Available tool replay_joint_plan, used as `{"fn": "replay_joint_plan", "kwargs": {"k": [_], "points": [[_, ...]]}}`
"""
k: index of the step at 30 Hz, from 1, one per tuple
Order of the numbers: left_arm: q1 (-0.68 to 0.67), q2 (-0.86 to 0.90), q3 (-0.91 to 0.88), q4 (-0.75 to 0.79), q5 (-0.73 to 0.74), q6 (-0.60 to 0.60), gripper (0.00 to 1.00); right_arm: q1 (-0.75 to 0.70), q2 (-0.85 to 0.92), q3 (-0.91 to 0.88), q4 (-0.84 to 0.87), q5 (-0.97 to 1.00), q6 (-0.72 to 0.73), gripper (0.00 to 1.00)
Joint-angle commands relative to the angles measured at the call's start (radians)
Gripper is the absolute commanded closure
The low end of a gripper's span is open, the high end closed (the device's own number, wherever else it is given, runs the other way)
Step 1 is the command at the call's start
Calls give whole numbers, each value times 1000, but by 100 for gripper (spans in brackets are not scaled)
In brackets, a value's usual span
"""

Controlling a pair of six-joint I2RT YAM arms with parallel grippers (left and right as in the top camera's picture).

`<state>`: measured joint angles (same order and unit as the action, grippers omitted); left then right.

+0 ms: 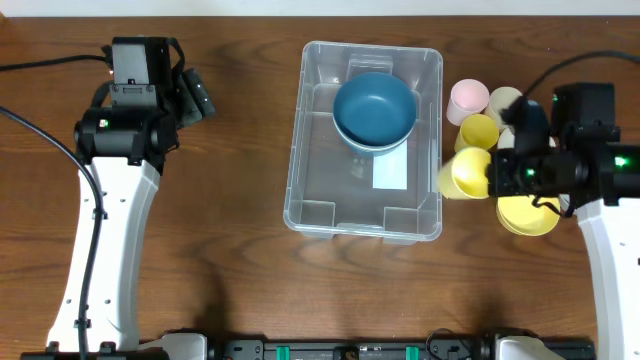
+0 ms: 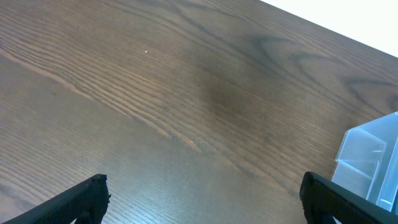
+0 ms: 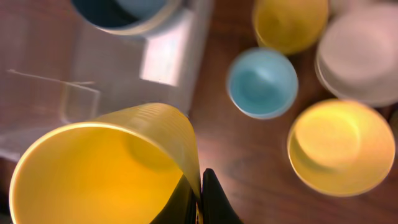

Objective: Pack container

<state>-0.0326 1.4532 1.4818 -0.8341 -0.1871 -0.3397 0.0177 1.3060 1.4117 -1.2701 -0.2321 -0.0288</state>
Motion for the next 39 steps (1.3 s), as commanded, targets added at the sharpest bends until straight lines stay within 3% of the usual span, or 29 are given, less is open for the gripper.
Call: {"fn": "replay_joint_plan", "kwargs": {"k": [1,10,17,32,39], "points": [[4,4,11,-3,-8,2,2,116,-5,41,32,18,57,99],[4,4,11,-3,-8,2,2,489,90,41,243,204,201,99],[4,4,11,-3,-8,2,2,665,275,41,343,241,226,99],[4,4,11,-3,-8,2,2,709,504,40,393,243,226,98],[4,4,11,-3,-8,2,2,710,528,40,392,242,226,87]]}}
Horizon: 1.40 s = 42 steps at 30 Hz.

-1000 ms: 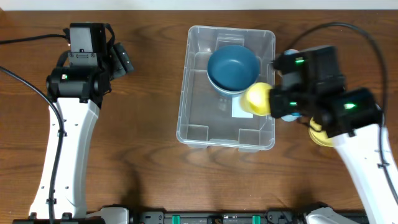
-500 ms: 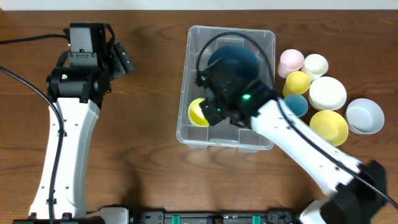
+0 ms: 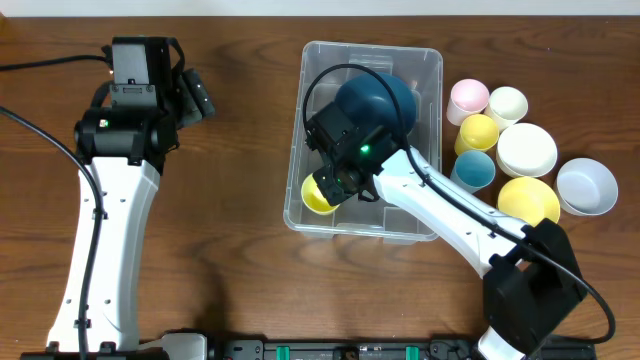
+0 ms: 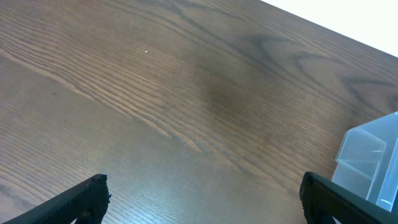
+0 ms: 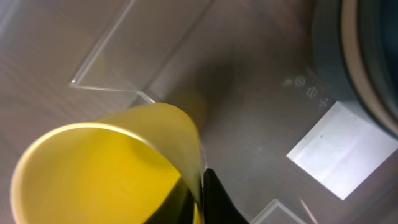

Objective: Pack container

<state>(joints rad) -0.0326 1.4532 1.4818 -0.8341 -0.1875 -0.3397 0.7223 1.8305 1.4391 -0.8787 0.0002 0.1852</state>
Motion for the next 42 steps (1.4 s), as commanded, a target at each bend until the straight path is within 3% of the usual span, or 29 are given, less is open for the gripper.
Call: {"fn": "replay_joint_plan", "kwargs": {"k": [1,12,19,26,31,36,42], "points": [[4,4,11,-3,-8,2,2,6,3,13,1,10,12,85],[4,4,11,-3,-8,2,2,4,-9,15,35,-56,8,68],[4,4,11,-3,-8,2,2,-54,-160,55,-39,24,65,52],[4,4,11,-3,-8,2,2,-376,-400,56,-306,134,177,48],[4,4,11,-3,-8,2,2,-665,-488,31,-394,128,208,37],[4,4,11,-3,-8,2,2,-915,-516,-73,-374,25,223,34],[4,4,11,-3,-8,2,2,-1076,-516,-315,-204,-32,282,33]]}}
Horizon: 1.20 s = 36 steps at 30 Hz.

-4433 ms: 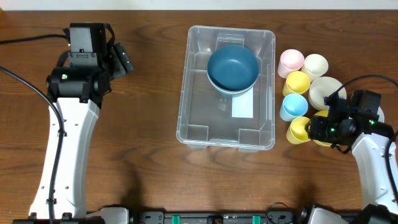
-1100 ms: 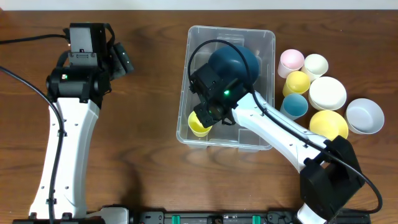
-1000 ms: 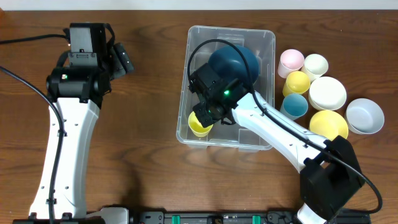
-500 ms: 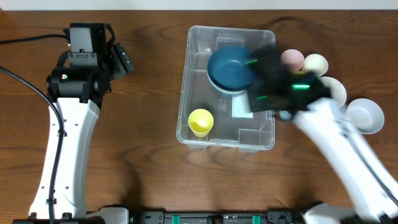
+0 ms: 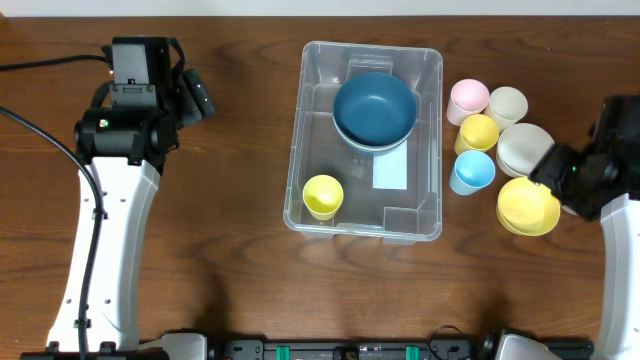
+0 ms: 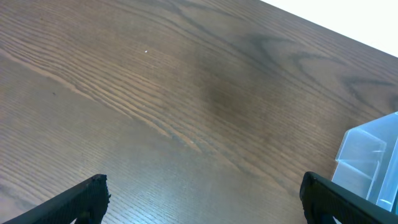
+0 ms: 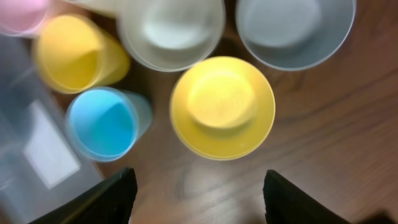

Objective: Pack container

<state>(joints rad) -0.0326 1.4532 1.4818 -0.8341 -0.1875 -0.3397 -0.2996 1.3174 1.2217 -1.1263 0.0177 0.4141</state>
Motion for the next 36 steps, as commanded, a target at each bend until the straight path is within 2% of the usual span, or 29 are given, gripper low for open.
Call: {"fn": "replay_joint_plan", "kwargs": {"k": [1,6,20,36], "points": [[4,4,11,-3,-8,2,2,-72,-3,-140,74,-50,60,33],[4,4,11,-3,-8,2,2,-125,-3,-294,190,-48,61,33],[4,4,11,-3,-8,2,2,-206,-3,-470,390,-25,79,35],[4,4,11,-3,-8,2,2,-230,24,-517,509,-25,75,49]]}}
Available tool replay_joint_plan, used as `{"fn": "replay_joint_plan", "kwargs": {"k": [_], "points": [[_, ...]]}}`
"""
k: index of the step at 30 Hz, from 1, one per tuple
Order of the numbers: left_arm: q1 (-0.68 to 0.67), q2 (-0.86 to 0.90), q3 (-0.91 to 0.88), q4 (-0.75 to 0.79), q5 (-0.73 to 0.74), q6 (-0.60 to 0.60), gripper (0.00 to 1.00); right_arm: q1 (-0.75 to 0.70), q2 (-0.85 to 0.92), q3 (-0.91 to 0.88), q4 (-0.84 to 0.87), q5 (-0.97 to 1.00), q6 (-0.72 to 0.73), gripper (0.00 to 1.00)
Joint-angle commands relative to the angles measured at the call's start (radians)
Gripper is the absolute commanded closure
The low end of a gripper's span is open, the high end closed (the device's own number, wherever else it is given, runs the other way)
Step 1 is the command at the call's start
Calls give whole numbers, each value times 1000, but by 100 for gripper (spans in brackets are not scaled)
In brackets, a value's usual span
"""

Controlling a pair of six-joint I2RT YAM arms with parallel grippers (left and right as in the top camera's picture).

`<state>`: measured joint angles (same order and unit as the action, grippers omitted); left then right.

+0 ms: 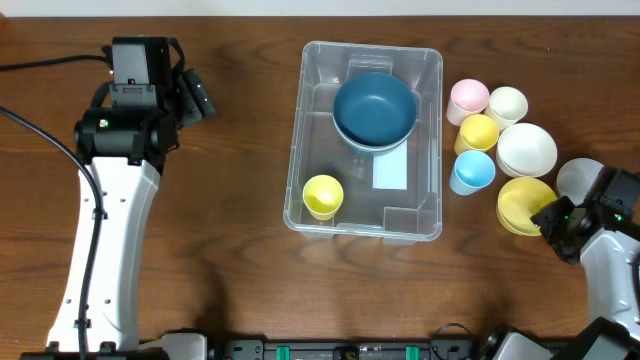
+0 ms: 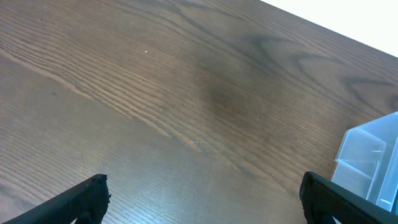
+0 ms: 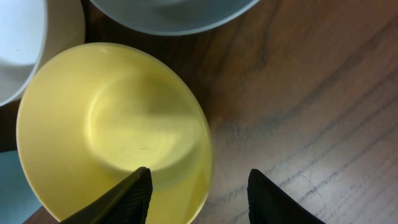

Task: Pack container
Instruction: 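Move the right gripper to the yellow bowl and grasp its rim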

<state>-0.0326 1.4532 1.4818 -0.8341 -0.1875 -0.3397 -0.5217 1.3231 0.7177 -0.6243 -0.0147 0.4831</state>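
Note:
A clear plastic container (image 1: 300,150) holds a dark blue bowl (image 1: 374,108) at its far end and a yellow cup (image 1: 322,195) at its near left. Right of it stand a pink cup (image 1: 468,98), a cream cup (image 1: 507,103), a yellow cup (image 1: 477,131), a light blue cup (image 1: 471,171), a white bowl (image 1: 526,149), a yellow bowl (image 3: 112,130) and a grey bowl (image 1: 577,176). My right gripper (image 3: 199,186) is open, its fingers straddling the yellow bowl's near rim. My left gripper (image 2: 202,199) is open over bare wood at the far left.
The container's corner (image 2: 373,162) shows at the right edge of the left wrist view. The grey bowl (image 3: 174,9) and white bowl (image 3: 25,43) lie close beyond the yellow bowl. Dark wooden tabletop (image 1: 220,250) surrounds everything.
My right gripper has dropped from well above the bowls to the yellow bowl's near rim, one finger inside and one outside. The left arm has not moved.
My right gripper first held a yellow cup beside the container's right wall. Then it had the cup low inside the container's near left corner. Later the cup stood there alone and the gripper was open above the bowls. Now it straddles the yellow bowl's rim.

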Motion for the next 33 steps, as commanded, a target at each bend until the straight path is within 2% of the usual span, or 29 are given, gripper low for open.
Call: {"fn": "replay_joint_plan", "kwargs": {"k": [1,8,12,17,20,22,33], "points": [[4,4,11,-3,-8,2,2,-8,27,-13,13,7,6,49],[4,4,11,-3,-8,2,2,-8,92,-13,43,7,6,50],[4,4,11,-3,-8,2,2,-8,123,-13,54,6,5,54],[4,4,11,-3,-8,2,2,-8,131,-13,59,-1,-19,75],[4,4,11,-3,-8,2,2,-8,131,-13,57,-6,-33,92],[4,4,11,-3,-8,2,2,-8,131,-13,56,-21,-53,99],[4,4,11,-3,-8,2,2,-7,69,3,-39,-153,-148,99]]}}
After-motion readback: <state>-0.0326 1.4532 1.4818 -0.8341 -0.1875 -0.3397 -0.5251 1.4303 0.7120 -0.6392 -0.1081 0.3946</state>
